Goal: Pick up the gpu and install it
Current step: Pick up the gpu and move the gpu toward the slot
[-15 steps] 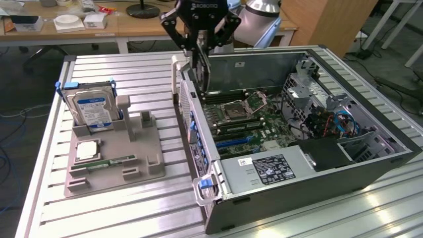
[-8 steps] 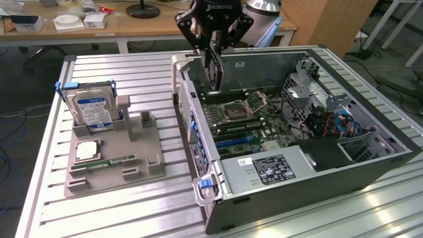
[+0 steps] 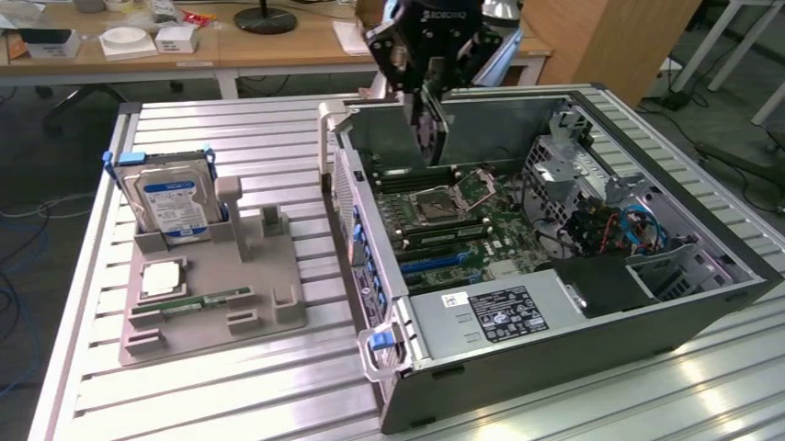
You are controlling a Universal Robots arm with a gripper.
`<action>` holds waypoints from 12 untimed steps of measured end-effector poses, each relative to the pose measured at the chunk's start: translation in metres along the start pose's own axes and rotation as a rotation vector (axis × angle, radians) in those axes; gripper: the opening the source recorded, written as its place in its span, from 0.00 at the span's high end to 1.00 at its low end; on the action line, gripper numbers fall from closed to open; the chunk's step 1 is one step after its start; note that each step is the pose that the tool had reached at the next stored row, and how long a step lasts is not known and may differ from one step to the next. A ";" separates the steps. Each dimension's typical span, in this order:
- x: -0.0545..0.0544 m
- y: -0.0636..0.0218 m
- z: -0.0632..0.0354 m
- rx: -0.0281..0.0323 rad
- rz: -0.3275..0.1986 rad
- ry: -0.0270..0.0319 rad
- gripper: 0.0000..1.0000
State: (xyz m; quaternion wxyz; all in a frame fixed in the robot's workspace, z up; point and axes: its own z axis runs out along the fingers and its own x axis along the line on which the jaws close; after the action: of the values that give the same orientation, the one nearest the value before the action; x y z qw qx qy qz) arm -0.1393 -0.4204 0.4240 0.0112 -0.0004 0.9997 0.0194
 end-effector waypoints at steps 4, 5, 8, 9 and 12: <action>-0.018 0.0000 0.0009 0.0000 0.000 -0.0006 0.73; -0.023 -0.0001 0.0011 -0.0001 0.000 -0.0008 0.73; -0.036 -0.0001 0.0017 0.0000 0.000 -0.0011 0.73; -0.041 -0.0001 0.0019 0.0000 0.000 -0.0011 0.73; -0.055 -0.0001 0.0025 0.0000 0.000 -0.0015 0.73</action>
State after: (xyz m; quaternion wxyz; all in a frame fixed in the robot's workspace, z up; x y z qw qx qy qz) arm -0.0845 -0.4204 0.4227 0.0119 -0.0005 0.9997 0.0194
